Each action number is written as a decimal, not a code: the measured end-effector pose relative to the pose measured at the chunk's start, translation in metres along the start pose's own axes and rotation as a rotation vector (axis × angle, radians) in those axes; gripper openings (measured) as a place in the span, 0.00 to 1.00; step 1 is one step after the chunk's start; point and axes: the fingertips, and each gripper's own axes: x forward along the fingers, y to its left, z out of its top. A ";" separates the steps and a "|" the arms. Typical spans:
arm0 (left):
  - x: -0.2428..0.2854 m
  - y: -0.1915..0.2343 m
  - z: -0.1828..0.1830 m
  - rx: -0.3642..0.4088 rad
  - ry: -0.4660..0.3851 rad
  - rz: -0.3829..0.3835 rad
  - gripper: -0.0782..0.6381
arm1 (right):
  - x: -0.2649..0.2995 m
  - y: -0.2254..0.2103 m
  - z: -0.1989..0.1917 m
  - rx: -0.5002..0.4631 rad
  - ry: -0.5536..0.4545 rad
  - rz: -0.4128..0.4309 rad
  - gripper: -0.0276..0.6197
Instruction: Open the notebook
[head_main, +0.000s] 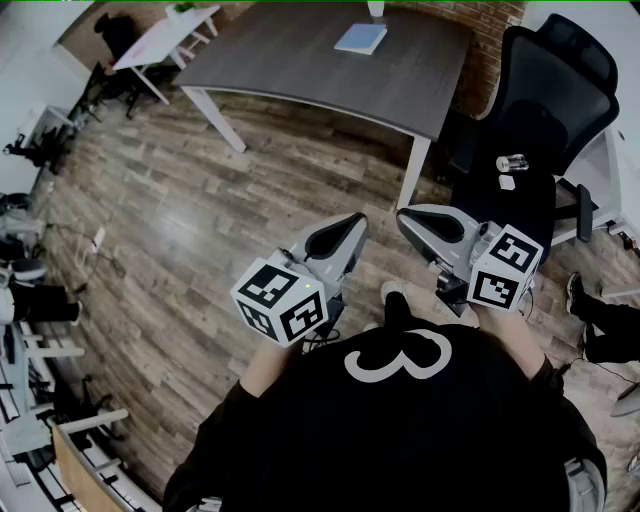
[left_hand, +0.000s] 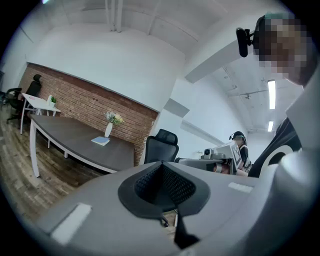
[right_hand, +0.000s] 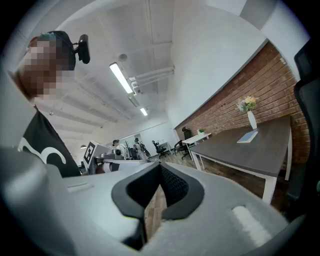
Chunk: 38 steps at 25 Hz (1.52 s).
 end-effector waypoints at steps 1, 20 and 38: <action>0.001 0.000 0.000 0.001 0.001 0.000 0.13 | 0.000 -0.001 0.000 0.000 -0.001 -0.001 0.04; 0.005 0.021 0.023 0.041 -0.013 0.021 0.13 | 0.023 -0.016 0.021 -0.020 -0.001 0.019 0.05; 0.117 0.155 0.059 -0.009 0.009 0.072 0.13 | 0.097 -0.179 0.060 0.054 0.016 0.038 0.05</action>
